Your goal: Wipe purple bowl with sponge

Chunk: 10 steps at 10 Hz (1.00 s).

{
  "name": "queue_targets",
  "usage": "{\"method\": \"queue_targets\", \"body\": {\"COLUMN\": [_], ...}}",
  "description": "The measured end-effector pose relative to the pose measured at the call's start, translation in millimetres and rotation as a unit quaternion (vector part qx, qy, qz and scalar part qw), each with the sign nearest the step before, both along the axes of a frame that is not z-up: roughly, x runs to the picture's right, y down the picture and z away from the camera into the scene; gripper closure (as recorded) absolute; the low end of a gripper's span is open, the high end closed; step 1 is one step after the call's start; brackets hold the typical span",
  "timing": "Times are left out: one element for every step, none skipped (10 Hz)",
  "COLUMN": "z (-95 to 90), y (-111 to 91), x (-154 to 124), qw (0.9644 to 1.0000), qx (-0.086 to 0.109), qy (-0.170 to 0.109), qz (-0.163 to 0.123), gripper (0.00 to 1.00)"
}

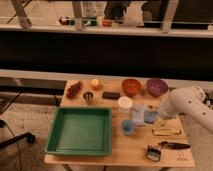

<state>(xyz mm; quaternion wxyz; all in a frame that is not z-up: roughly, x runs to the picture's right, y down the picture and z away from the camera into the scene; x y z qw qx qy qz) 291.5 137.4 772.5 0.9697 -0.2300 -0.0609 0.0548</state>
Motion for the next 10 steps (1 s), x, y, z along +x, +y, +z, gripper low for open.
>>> {"method": "queue_targets", "body": {"z": [5.0,5.9,5.8,5.3,5.4,5.7,6.7,9.0,14.5,21.8], "y": [-5.3,-6.2,-6.0,-5.2,-5.4,-5.8,-7.3,-12.8,-19.2,-28.6], "x": [9.2,8.6,8.5,10.4,10.3,9.9,8.8,13.4,22.8,26.5], "qw": [1.0000,1.0000,1.0000,1.0000,1.0000,1.0000,1.0000,0.9998,0.9994,0.9991], "qx": [-0.002,-0.003,-0.003,-0.003,-0.003,-0.002,-0.001,0.010,0.018,0.025], "qy": [0.006,0.005,0.005,0.006,0.006,0.006,0.007,0.015,0.025,0.029], "qz": [0.000,-0.001,-0.001,0.000,0.000,0.000,0.001,0.009,0.014,0.019], "gripper": [1.00,1.00,1.00,1.00,1.00,1.00,1.00,1.00,1.00,1.00]}}
